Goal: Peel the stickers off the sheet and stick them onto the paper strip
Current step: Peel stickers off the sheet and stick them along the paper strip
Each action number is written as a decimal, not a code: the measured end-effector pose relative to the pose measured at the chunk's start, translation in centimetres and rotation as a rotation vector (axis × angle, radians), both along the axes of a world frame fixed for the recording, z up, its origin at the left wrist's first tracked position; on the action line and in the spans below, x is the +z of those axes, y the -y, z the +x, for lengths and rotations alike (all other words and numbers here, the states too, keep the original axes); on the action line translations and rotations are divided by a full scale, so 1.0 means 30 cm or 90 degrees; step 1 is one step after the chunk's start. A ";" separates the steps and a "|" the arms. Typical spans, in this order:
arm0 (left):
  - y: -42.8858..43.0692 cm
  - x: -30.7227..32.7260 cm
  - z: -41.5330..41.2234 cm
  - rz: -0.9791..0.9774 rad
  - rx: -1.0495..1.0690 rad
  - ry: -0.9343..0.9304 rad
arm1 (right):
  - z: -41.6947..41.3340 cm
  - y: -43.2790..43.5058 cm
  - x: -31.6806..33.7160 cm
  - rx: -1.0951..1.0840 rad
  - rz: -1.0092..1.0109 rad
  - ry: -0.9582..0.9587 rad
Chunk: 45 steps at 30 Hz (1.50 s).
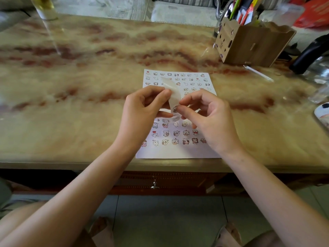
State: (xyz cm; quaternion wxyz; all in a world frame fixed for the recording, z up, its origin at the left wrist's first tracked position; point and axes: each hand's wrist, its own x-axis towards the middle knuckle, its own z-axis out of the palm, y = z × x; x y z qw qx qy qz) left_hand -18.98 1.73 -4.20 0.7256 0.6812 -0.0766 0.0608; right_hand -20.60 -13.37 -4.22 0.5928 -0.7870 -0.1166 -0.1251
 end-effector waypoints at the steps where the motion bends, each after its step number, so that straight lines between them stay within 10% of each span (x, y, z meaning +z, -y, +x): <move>1: 0.000 0.001 0.000 -0.004 -0.001 -0.002 | 0.001 0.002 0.000 0.001 0.000 -0.003; 45: 0.001 -0.016 -0.003 0.091 -0.036 -0.067 | -0.012 0.041 -0.015 -0.033 -0.259 0.159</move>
